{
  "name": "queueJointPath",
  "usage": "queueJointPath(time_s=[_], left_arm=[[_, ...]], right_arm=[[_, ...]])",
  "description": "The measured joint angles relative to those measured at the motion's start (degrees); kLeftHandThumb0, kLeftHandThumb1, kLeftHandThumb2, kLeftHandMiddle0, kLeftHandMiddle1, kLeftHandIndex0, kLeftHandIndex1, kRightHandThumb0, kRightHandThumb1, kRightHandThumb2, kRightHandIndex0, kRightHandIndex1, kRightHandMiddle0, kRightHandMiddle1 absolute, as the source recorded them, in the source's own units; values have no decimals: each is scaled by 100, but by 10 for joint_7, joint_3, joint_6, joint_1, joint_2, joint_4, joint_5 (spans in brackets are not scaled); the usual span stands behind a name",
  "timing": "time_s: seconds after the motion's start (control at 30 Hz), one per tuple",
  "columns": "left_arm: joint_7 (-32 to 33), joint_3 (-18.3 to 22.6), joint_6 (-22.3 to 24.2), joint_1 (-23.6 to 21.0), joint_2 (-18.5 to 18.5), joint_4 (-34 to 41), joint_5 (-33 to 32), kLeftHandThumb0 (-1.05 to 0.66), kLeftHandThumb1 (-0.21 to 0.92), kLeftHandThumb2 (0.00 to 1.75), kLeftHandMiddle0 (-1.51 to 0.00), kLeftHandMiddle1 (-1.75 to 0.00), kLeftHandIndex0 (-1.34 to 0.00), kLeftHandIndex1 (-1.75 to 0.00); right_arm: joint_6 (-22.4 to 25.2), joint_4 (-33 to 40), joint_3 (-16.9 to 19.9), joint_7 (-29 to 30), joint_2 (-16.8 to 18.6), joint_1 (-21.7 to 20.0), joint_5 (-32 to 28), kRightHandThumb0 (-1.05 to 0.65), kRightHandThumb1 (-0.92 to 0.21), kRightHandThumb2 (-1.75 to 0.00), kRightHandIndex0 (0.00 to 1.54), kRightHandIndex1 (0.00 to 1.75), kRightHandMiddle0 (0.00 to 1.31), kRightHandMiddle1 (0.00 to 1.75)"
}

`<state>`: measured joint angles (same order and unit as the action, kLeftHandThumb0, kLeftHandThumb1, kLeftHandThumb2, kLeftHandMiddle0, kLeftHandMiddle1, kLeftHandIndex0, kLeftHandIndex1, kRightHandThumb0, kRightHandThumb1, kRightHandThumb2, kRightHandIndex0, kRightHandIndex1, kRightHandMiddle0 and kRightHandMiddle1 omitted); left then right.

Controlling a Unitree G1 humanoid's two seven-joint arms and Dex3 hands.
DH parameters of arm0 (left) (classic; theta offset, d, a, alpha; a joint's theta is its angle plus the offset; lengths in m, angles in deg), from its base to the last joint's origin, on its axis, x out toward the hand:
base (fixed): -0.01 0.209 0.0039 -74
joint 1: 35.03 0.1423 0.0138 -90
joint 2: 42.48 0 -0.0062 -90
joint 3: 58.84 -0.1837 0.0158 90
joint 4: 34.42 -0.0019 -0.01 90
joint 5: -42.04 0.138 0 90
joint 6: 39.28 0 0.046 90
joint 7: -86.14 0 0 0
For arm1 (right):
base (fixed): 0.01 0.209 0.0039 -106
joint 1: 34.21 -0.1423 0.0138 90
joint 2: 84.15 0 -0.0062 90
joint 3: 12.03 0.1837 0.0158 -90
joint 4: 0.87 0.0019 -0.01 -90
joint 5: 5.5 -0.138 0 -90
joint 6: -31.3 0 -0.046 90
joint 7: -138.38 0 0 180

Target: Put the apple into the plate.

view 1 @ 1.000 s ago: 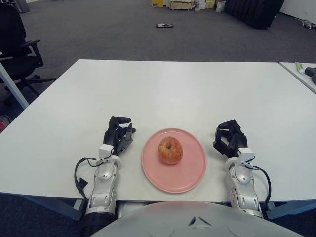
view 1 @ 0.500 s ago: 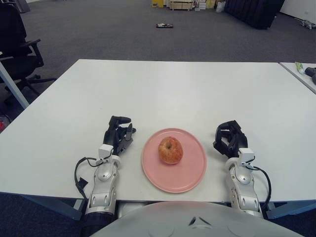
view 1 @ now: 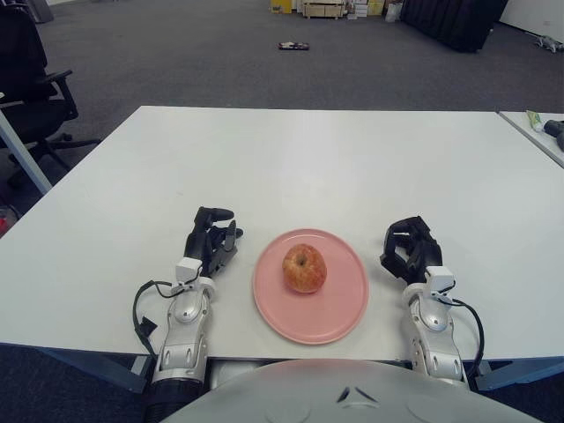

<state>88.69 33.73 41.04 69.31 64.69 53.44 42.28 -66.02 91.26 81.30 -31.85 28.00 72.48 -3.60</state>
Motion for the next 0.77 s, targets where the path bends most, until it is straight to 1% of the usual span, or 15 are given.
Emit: queueJointPath(time_s=[0.43,0.77], left_arm=[[0,0,0,0,0,0,1,-35,86,62,-49,-132,-23,-175],[0,0,1,3,0,4,2,-36,83,66,-51,-132,-24,-175]], right_arm=[[-5,0,-3,3,0,3,6,-42,-52,-108,99,175,45,175],[-10,0,-3,3,1,6,5,-42,-52,-107,98,175,45,175]])
